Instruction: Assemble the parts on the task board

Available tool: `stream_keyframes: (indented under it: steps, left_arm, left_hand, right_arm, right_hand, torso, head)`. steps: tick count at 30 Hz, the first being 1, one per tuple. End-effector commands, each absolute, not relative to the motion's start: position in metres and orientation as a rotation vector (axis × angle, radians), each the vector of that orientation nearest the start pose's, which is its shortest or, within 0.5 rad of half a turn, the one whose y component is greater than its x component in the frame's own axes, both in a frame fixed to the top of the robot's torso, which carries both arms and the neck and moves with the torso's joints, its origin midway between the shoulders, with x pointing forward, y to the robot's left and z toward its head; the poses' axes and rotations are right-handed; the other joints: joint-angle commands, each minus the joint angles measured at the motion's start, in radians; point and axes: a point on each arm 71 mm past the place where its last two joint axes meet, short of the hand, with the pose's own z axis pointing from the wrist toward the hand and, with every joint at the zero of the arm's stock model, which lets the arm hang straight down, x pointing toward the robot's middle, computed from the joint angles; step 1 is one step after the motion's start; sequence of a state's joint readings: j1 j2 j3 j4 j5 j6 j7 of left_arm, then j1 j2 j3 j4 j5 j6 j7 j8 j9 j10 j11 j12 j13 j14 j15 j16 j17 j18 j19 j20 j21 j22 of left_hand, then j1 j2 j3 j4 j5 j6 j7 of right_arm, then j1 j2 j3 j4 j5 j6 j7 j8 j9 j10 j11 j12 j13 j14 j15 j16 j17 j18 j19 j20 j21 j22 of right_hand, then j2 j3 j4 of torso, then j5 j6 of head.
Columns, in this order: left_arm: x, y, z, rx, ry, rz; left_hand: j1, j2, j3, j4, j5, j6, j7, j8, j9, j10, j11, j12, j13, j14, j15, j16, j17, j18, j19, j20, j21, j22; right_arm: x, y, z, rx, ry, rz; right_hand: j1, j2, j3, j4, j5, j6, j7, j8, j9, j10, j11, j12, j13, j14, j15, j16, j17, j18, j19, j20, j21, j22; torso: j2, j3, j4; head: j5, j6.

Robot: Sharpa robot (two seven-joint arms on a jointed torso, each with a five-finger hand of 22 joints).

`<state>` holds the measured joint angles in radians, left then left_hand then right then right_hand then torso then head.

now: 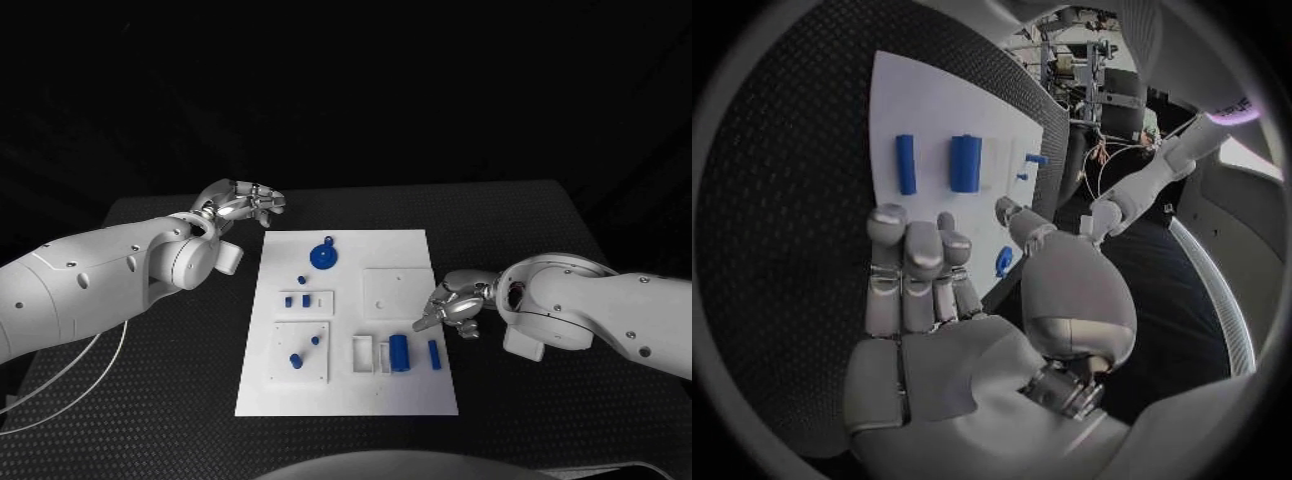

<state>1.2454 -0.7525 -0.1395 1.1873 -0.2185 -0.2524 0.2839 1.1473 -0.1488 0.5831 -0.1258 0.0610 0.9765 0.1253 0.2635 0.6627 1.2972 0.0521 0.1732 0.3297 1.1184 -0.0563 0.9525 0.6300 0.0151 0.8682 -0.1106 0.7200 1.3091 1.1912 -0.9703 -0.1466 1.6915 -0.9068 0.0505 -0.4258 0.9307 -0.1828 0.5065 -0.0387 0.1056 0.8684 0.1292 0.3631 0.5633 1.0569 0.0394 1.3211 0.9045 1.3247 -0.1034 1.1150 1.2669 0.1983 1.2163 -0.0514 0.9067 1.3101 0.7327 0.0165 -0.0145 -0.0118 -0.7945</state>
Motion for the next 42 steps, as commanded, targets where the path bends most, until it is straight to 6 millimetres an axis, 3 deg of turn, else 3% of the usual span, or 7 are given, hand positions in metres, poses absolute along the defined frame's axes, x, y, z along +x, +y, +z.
stream_keyframes:
  steps: [1, 6, 8, 14, 24, 37, 42]
  left_arm:
    - [0.537, 0.260, -0.211, -0.944, 1.559, -1.234]
    - [0.534, 0.255, -0.214, -0.943, 1.574, -1.248]
    - [0.533, 0.254, -0.215, -0.942, 1.577, -1.251]
    - [0.531, 0.250, -0.219, -0.943, 1.589, -1.259]
    - [0.528, 0.245, -0.227, -0.953, 1.611, -1.262]
    - [0.529, 0.242, -0.234, -0.954, 1.623, -1.265]
    - [0.529, 0.241, -0.234, -0.953, 1.626, -1.270]
  left_hand:
    - [-0.014, -0.003, -0.003, 0.011, -0.005, -0.004, 0.002, -0.003, 0.001, -0.007, -0.002, 0.004, 0.001, -0.003, 0.002, -0.007, 0.001, 0.001, -0.007, -0.042, -0.001, 0.019]
    - [-0.055, -0.020, -0.022, 0.037, -0.009, -0.006, 0.003, -0.004, 0.002, -0.011, -0.001, 0.003, 0.000, -0.005, 0.003, -0.008, 0.002, 0.002, -0.009, -0.041, -0.002, 0.019]
    - [-0.076, -0.005, -0.070, 0.022, 0.012, -0.009, 0.003, -0.005, 0.005, -0.014, -0.001, 0.003, 0.000, -0.008, 0.003, -0.008, 0.005, 0.004, -0.016, -0.041, -0.001, 0.020]
    - [-0.094, -0.004, -0.097, 0.020, 0.005, -0.010, 0.003, -0.007, 0.005, -0.019, 0.001, -0.001, -0.002, -0.009, 0.004, -0.009, 0.005, 0.006, -0.018, -0.040, -0.003, 0.018]
    - [-0.107, -0.005, -0.109, 0.025, 0.003, -0.011, 0.003, -0.008, 0.006, -0.022, 0.002, -0.002, -0.003, -0.010, 0.005, -0.010, 0.005, 0.006, -0.019, -0.039, -0.005, 0.017]
    - [-0.136, -0.014, -0.129, 0.042, -0.001, -0.011, 0.003, -0.011, 0.006, -0.024, 0.003, -0.004, -0.005, -0.012, 0.006, -0.012, 0.006, 0.008, -0.021, -0.038, -0.009, 0.016]
    - [-0.146, -0.016, -0.134, 0.050, -0.001, -0.011, 0.003, -0.012, 0.006, -0.025, 0.003, -0.005, -0.006, -0.012, 0.006, -0.012, 0.006, 0.009, -0.021, -0.038, -0.010, 0.016]
  right_arm:
    - [0.412, -0.221, -0.256, 0.334, 2.445, 0.567]
    - [0.408, -0.210, -0.260, 0.330, 2.454, 0.567]
    - [0.408, -0.207, -0.262, 0.324, 2.452, 0.558]
    - [0.414, -0.197, -0.271, 0.280, 2.418, 0.517]
    - [0.409, -0.182, -0.285, 0.206, 2.466, 0.495]
    - [0.404, -0.177, -0.298, 0.147, 2.490, 0.455]
    - [0.401, -0.175, -0.303, 0.133, 2.513, 0.452]
  right_hand:
    - [-0.007, 0.007, -0.002, -0.003, 0.006, 0.062, -0.019, 0.007, 0.004, -0.070, -0.041, 0.005, 0.003, 0.007, -0.006, 0.005, 0.000, 0.064, 0.003, -0.010, 0.007, 0.022]
    - [-0.024, 0.016, 0.000, -0.006, 0.020, 0.093, -0.032, 0.013, 0.012, -0.043, -0.054, 0.018, 0.012, 0.027, -0.018, 0.030, 0.006, 0.064, 0.013, -0.014, 0.028, 0.020]
    - [-0.028, 0.017, 0.000, -0.007, 0.020, 0.097, -0.034, 0.012, 0.013, -0.040, -0.055, 0.018, 0.014, 0.028, -0.019, 0.033, 0.006, 0.064, 0.013, -0.014, 0.031, 0.020]
    - [-0.079, 0.015, -0.004, 0.013, -0.005, 0.101, -0.035, 0.000, 0.014, -0.036, -0.056, 0.012, 0.019, 0.026, -0.020, 0.034, -0.002, 0.064, 0.007, -0.012, 0.039, 0.017]
    - [-0.112, -0.011, 0.009, 0.035, -0.023, 0.101, -0.034, -0.014, 0.015, -0.036, -0.055, 0.007, 0.027, 0.022, -0.020, 0.036, -0.009, 0.064, 0.004, -0.014, 0.045, 0.014]
    - [-0.145, -0.039, 0.031, 0.076, -0.045, 0.124, -0.039, -0.017, 0.024, -0.033, -0.060, 0.002, 0.037, 0.020, -0.024, 0.044, -0.014, 0.064, 0.001, -0.014, 0.053, 0.013]
    - [-0.149, -0.042, 0.034, 0.082, -0.047, 0.132, -0.042, -0.016, 0.025, -0.029, -0.063, 0.001, 0.039, 0.021, -0.026, 0.046, -0.015, 0.064, 0.001, -0.013, 0.056, 0.013]
  torso:
    - [-0.006, -0.0001, -0.0065]
    - [-0.012, -0.0018, -0.0150]
    - [-0.015, -0.0030, -0.0160]
    - [-0.022, -0.0060, -0.0207]
    - [-0.030, -0.0066, -0.0155]
    - [-0.047, -0.0124, -0.0134]
    - [-0.056, -0.0147, -0.0120]
  head:
    - [-0.010, -0.010]
    - [-0.012, -0.016]
    - [-0.017, -0.021]
    - [-0.020, -0.027]
    - [-0.017, -0.037]
    - [-0.014, -0.034]
    - [-0.010, -0.039]
